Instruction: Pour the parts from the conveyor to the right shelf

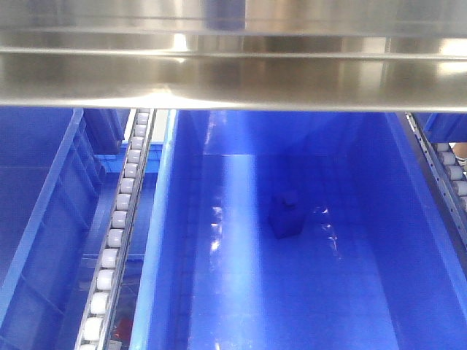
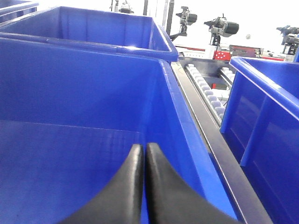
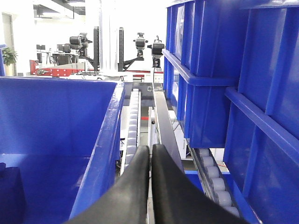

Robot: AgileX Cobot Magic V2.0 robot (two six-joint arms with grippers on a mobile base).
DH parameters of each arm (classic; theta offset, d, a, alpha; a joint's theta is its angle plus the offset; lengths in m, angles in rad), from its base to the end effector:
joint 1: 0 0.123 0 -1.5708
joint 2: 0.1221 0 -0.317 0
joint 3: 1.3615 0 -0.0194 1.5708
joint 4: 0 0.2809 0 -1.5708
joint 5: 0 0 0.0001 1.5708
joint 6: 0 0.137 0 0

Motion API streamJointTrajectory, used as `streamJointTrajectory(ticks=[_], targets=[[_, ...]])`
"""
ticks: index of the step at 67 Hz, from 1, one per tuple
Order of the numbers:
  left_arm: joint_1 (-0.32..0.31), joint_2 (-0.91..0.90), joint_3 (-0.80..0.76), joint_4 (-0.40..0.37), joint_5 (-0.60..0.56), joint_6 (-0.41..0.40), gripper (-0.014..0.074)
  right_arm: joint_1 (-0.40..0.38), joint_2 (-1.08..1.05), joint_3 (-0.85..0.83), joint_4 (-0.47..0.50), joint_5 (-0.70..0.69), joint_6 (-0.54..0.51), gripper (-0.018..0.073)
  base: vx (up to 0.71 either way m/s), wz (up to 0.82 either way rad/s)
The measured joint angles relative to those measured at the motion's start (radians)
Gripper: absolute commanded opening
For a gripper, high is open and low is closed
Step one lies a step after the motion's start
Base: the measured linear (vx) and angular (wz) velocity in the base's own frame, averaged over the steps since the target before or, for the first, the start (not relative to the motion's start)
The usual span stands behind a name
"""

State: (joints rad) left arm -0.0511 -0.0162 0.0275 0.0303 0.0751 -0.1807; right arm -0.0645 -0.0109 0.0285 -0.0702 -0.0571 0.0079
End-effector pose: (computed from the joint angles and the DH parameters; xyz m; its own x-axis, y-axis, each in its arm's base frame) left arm 0.1003 -0.0048 0.1972 -0.0065 -0.1498 -0.9887 0.0484 0.9875 -0.1499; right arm 0.0996 -0.0059 0.2143 0.1220 -0.0702 -0.9901 0.0682 0.9957 -0.0622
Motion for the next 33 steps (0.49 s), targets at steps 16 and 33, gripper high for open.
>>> streamJointTrajectory(ticks=[16,33], targets=[[0.000,0.000,0.000,0.000,0.000,0.000,-0.0006,0.000,0.000,0.000,0.000,0.000,0.000,-0.0008,0.00,0.00],[0.000,0.000,0.000,0.000,0.000,0.000,-0.0006,0.000,0.000,0.000,0.000,0.000,0.000,-0.0008,0.00,0.00]])
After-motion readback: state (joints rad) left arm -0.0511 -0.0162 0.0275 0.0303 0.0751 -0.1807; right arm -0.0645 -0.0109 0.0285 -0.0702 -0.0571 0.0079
